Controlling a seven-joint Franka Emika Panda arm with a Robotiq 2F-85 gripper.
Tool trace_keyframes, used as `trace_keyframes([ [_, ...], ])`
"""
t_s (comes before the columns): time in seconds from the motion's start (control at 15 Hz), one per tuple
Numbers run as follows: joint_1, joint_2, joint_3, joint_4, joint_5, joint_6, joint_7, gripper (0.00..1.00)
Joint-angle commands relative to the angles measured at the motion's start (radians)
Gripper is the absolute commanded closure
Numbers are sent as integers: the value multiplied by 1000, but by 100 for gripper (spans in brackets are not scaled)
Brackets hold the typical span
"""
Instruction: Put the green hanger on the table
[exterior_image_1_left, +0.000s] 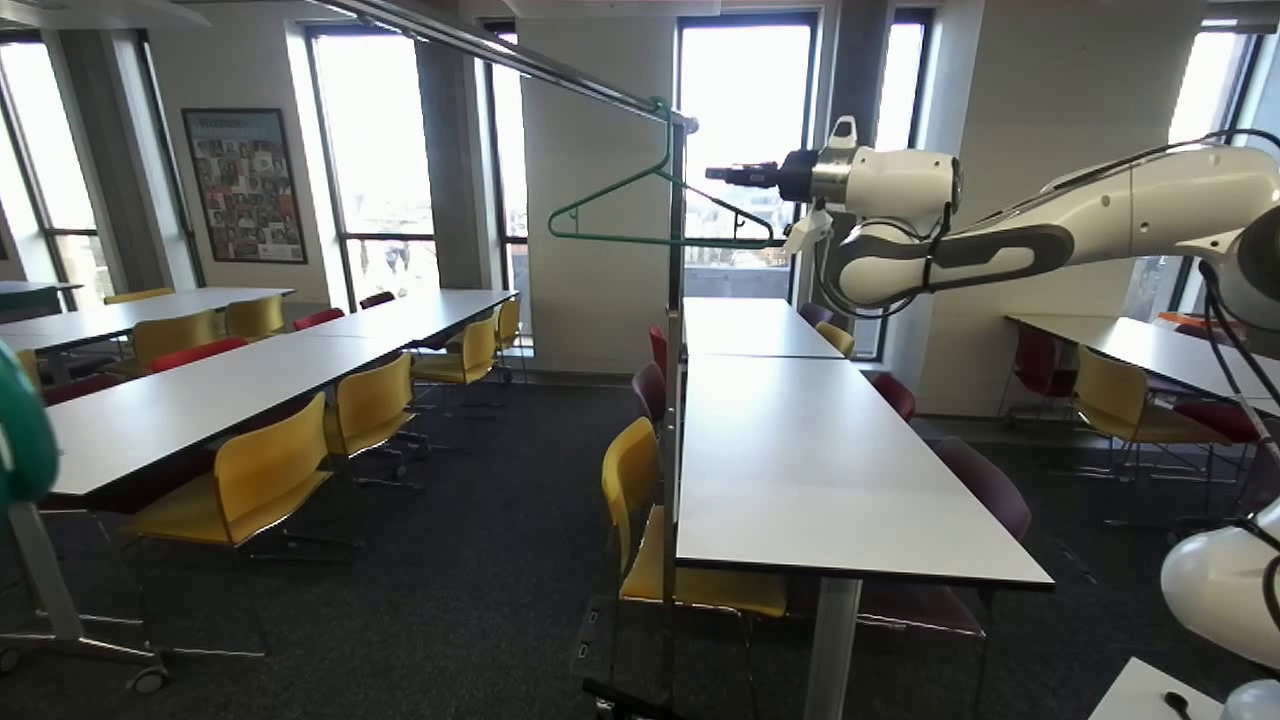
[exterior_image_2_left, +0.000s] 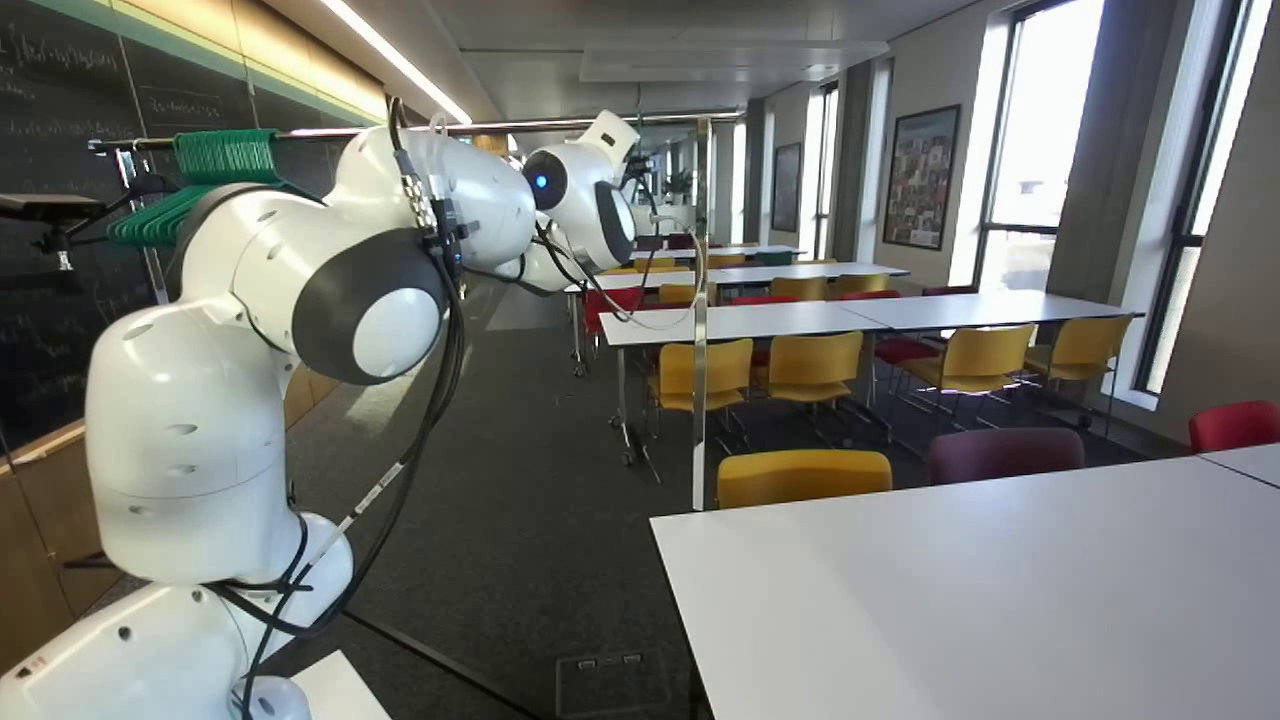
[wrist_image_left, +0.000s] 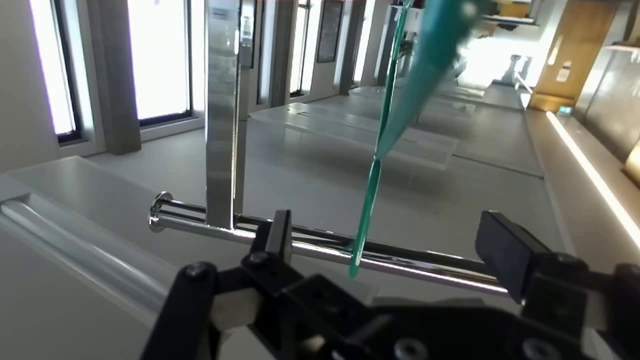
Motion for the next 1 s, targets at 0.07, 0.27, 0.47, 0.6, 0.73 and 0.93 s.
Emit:
trace_keyframes([
  [0.07,-93,37,139,-79,74,0,135,0],
  [0.27,-173,45,235,-151,94,-58,249,0],
  [0.47,-254,110,378,-206,258,-231,157,0],
  [0.6,-312,82,430,-202,386,-294,111,0],
  [0.73,-365,36,450,-200,466,-234,89,0],
  [0.93,-390,22,464,-221,619,-148,133,0],
])
